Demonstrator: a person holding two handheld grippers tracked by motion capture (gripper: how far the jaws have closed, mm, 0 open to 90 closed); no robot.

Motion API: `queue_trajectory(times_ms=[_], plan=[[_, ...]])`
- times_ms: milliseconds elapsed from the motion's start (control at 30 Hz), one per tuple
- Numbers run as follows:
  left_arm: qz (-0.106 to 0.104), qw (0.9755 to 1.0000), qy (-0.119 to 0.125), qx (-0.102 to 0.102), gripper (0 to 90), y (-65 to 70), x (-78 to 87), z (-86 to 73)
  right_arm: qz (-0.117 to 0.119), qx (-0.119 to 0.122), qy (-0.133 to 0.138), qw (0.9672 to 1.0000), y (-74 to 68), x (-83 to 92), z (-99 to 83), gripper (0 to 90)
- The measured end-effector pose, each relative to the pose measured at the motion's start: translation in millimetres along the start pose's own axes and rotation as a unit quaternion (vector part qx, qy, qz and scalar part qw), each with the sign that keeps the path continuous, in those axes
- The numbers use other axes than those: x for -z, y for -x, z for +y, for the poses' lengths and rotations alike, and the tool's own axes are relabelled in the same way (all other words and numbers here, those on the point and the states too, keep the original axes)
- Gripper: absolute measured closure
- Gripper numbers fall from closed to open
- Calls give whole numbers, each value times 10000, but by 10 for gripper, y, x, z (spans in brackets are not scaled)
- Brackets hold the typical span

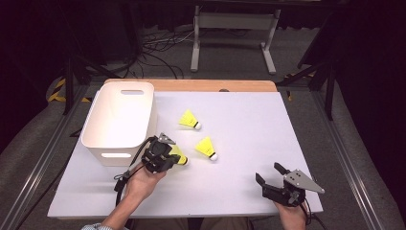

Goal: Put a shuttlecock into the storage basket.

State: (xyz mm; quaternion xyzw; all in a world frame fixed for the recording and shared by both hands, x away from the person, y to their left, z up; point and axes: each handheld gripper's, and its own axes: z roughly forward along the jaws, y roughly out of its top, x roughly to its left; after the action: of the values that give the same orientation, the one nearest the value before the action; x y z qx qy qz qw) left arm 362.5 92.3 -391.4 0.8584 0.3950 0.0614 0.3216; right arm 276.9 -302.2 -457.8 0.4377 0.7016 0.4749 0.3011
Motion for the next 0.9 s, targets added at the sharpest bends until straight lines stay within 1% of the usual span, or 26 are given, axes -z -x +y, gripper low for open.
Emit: queue_trajectory(times_ms=[67,133,200,367,500,600,700,833,900], plan=[[-23,10000,-43,-10,900,10,28,23,-10,6,0,10000,-1,-1,0,192],[9,10000,-65,-10,900,22,68,55,-26,15,1,10000,-3,0,0,193],[38,9999,-82,-52,900,36,118,83,-23,44,8,10000,-7,-2,-1,193],[81,9997,-203,-125,900,67,248,180,-6,41,-15,10000,-2,-2,1,193],[83,9997,-199,-122,900,66,301,236,-9,10,-18,10000,0,-2,1,193],[118,9993,-274,-205,900,80,363,298,-15,-6,-43,10000,-3,-7,3,193],[99,9993,-281,-219,900,82,401,330,-13,-12,-60,10000,-2,-9,5,194],[97,9994,-231,-254,900,87,464,399,-5,-5,-67,10000,-2,-10,6,194],[60,9995,-198,-249,900,91,491,430,-1,-8,-69,10000,-2,-12,6,194]])
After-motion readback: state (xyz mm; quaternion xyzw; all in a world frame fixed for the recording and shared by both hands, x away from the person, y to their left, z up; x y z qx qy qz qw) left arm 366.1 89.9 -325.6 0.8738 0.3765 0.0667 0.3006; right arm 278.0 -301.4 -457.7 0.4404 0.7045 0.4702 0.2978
